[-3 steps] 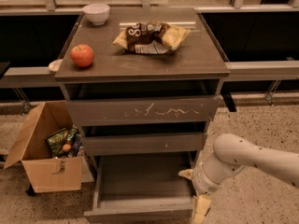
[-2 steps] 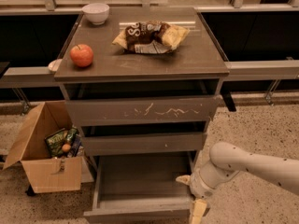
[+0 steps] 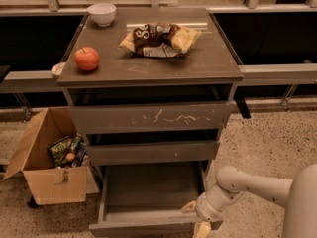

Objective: Close bottom drawer

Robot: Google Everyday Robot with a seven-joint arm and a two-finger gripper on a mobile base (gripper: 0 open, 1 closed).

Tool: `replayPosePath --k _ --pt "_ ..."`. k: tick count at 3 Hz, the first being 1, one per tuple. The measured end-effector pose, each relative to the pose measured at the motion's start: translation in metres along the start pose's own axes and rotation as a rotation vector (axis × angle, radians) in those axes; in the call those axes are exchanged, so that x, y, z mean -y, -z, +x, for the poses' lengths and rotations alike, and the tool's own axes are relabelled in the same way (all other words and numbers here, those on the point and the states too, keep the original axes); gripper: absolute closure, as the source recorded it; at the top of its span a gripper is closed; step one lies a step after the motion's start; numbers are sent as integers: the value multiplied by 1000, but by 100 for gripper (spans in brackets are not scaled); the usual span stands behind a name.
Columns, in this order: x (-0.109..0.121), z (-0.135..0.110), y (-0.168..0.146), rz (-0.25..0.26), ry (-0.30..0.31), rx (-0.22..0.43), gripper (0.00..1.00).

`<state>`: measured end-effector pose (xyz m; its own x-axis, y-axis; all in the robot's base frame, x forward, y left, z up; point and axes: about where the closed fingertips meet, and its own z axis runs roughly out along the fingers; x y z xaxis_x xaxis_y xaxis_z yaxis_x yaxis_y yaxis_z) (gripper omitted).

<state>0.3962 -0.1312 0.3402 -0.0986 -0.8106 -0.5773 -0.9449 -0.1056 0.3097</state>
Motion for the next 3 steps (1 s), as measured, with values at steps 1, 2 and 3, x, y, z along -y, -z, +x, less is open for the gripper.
replayPosePath --k 1,2,3 --pt "9 18 -40 -60 -33 46 44" --pt "7 21 -50 -70 -42 55 68" --pt "8 23 -52 -70 -37 51 98"
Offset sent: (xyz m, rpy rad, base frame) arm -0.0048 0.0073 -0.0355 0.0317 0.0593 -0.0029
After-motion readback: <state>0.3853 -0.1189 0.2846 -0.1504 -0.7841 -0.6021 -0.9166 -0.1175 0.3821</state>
